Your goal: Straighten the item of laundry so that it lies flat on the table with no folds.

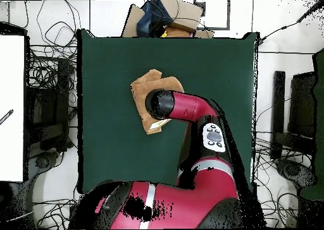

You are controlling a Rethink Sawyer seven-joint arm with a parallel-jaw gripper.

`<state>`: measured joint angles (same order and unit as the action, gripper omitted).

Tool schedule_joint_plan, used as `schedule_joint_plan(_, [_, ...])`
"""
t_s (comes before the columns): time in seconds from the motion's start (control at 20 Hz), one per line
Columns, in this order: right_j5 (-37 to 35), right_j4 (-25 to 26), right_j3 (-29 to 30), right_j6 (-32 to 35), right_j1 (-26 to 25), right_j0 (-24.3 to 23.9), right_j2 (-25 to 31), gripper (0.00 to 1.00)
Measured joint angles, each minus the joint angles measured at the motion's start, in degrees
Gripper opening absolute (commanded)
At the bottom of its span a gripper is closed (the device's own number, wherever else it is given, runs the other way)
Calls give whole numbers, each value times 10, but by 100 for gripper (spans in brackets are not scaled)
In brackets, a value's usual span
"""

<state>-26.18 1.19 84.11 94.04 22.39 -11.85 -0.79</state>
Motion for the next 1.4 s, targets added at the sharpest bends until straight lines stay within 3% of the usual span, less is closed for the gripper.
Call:
schedule_joint_plan(0.75, [42, 0, 0, 0, -31, -3, 0, 0])
schedule_joint_plan(1.4, [55, 6, 12, 0, -21, -8, 0, 0])
